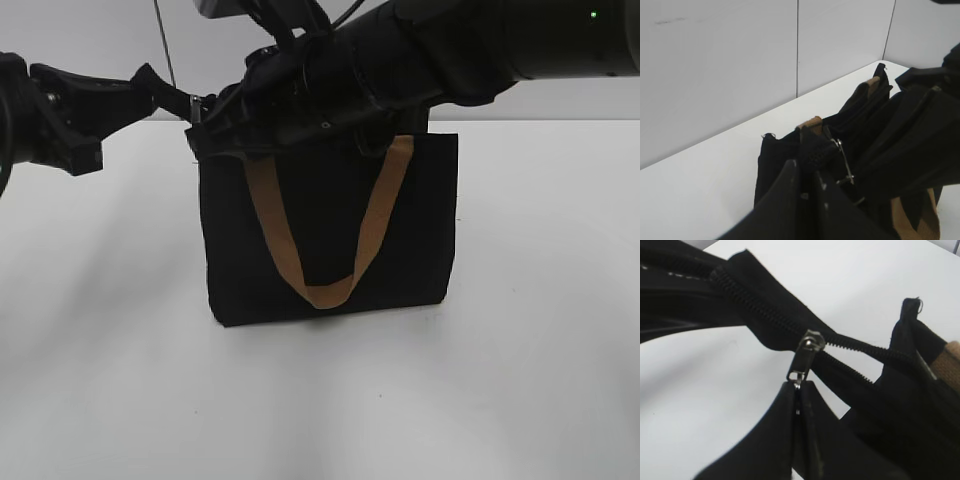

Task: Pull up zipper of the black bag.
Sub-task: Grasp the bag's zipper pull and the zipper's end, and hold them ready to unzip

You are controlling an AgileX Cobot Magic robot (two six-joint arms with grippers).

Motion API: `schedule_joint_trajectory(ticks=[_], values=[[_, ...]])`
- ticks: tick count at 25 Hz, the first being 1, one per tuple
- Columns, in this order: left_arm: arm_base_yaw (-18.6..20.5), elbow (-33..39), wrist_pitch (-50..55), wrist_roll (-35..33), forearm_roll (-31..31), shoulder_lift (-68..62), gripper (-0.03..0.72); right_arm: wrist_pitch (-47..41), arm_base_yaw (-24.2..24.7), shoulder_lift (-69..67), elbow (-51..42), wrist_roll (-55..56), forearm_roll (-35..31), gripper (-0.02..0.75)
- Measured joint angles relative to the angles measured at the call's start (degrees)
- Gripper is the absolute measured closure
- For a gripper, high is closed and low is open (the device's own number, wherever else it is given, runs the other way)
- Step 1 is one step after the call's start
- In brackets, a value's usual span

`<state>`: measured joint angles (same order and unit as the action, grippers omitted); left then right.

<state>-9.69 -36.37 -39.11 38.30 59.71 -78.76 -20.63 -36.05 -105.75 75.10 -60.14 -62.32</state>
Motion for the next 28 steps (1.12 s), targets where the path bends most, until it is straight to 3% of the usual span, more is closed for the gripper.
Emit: schedule_joint_trajectory(ticks=[20,28], values=[[0.0,0.0,0.0,0.0,0.0,0.0,0.667,1.1,0.1,2.5,0.0,0.7,0.6,0.738],[-0.1,0.0,0.0,0.0,0.0,0.0,0.667,-4.9,5.8,3.3,0.0,9.2,6.7,0.738]])
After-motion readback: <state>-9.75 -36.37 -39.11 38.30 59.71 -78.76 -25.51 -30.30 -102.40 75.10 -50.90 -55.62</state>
